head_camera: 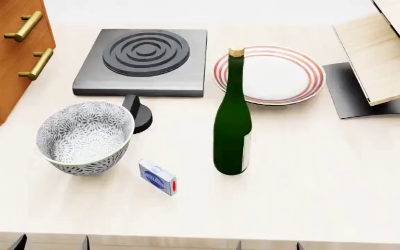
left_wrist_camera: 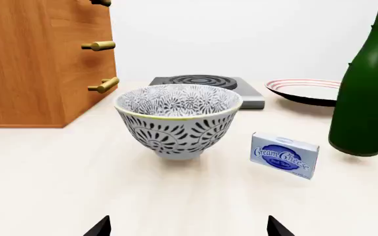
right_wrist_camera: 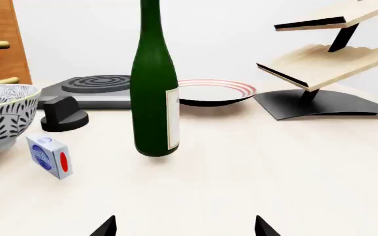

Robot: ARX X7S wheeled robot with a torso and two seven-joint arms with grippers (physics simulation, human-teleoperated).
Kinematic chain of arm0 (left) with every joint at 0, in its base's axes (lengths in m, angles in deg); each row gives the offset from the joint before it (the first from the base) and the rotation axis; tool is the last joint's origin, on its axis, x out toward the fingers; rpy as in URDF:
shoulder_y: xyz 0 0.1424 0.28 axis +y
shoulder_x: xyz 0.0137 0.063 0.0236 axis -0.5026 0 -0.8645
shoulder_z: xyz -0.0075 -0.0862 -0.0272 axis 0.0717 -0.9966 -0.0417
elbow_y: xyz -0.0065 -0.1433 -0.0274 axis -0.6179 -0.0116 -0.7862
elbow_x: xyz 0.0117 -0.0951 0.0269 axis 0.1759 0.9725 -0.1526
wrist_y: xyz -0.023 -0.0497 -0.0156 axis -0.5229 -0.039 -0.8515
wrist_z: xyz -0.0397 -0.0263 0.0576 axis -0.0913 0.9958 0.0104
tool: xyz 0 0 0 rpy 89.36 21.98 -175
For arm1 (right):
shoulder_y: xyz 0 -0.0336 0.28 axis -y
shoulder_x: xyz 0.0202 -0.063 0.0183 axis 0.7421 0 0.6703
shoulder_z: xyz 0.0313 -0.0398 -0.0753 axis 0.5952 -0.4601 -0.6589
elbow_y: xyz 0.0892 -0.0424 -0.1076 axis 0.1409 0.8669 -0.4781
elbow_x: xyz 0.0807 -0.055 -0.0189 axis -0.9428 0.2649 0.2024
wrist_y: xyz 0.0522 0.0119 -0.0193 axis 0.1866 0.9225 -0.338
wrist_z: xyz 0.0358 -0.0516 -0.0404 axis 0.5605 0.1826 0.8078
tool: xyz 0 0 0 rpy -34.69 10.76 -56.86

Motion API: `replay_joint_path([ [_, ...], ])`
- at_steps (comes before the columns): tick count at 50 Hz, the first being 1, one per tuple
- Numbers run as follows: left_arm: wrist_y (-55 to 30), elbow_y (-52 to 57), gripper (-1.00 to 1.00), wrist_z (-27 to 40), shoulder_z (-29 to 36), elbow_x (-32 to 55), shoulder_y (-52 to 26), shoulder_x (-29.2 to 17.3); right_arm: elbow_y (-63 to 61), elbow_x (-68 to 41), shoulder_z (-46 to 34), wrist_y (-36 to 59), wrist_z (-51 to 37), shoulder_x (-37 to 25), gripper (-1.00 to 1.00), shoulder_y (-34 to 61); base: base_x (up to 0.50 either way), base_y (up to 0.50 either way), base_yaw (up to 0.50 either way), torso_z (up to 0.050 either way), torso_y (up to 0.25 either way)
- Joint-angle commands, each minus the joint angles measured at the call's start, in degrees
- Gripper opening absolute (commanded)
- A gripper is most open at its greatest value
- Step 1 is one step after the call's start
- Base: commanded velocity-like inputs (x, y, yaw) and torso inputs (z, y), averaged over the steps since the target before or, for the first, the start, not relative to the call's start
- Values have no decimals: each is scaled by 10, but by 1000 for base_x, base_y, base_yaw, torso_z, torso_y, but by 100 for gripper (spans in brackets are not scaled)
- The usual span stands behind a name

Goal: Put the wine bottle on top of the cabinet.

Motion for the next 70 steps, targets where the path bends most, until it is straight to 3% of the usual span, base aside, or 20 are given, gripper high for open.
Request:
replay_joint_path([
  [1,2,-3,100,7,7,7,-1,-7,1,-7,-9,0,-9,-7,100,1,0,0,0,0,0],
  [9,-26,-3,100,36,40,-16,-3,-29,3,-21,-26,2,-26,-21,100,2,0,0,0,0,0],
  [32,26,26,100,55,43,28,11,-49,-13,-31,-44,3,-65,-44,100,-9,0,0,0,0,0],
  [50,-91,273,100,64,81,-7,30,-80,-225,-50,-46,91,-92,-66,100,-38,0,0,0,0,0],
  [70,-217,461,100,71,112,-34,14,-89,-438,-82,-46,210,-118,-88,100,-22,0,0,0,0,0],
])
